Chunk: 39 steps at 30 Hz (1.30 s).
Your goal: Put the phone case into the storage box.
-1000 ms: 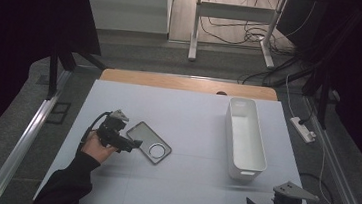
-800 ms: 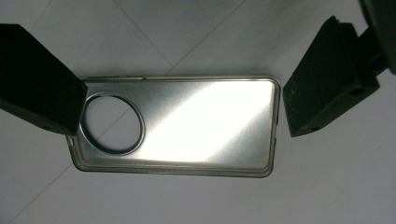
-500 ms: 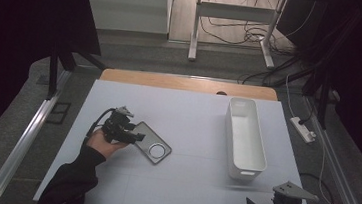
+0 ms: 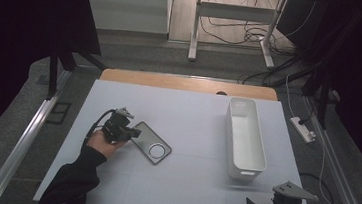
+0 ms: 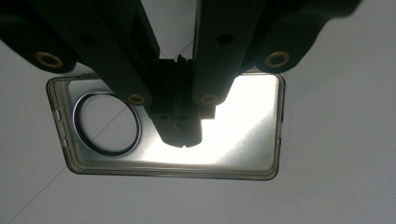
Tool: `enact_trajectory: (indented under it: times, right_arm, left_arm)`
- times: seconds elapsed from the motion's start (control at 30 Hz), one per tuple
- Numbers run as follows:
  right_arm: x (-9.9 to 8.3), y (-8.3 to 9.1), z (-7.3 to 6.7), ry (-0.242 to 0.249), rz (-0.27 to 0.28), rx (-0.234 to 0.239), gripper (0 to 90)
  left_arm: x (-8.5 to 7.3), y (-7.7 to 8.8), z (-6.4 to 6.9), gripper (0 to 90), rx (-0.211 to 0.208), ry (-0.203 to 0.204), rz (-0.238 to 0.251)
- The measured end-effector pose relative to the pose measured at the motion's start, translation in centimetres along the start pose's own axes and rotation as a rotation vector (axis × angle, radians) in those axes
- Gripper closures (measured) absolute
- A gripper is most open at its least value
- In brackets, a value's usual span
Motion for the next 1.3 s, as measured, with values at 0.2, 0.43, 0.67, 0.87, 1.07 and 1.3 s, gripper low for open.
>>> enact_trajectory:
  times: [0.2,0.43,0.67,0.87,1.07,1.3]
  right_arm:
    - [0.0,0.0,0.0,0.001,-0.002,0.000,0.0]
    - [0.0,0.0,-0.1,0.002,-0.004,-0.001,0.0]
    - [0.0,0.0,-0.1,0.004,-0.005,-0.002,0.0]
    - [0.0,0.0,-0.1,0.003,-0.006,-0.001,0.0]
    - [0.0,0.0,-0.1,0.006,-0.005,-0.001,0.0]
    - [0.0,0.0,-0.1,0.006,-0.003,-0.002,0.0]
  left_arm:
    - [-0.2,-0.3,-0.5,89.1,0.005,0.017,-0.003]
    - [-0.8,-0.9,-1.4,89.1,0.028,0.010,-0.028]
    - [-1.1,-1.2,-2.1,89.2,0.048,0.025,-0.045]
    - [-1.4,-1.1,-2.6,89.2,0.064,0.035,-0.055]
    - [-1.6,-1.3,-2.7,89.2,0.069,0.037,-0.066]
    - [-2.3,-1.0,-2.2,89.2,0.063,0.044,-0.073]
Point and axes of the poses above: each handheld gripper's, and its own axes: y roughly backward along the jaws, x roughly out of its top, z roughly to its right, the point moved 2 cm from there along -y, roughly forward along the jaws, and after that the axes turned 15 degrees about -x, right-handed, at the moved point
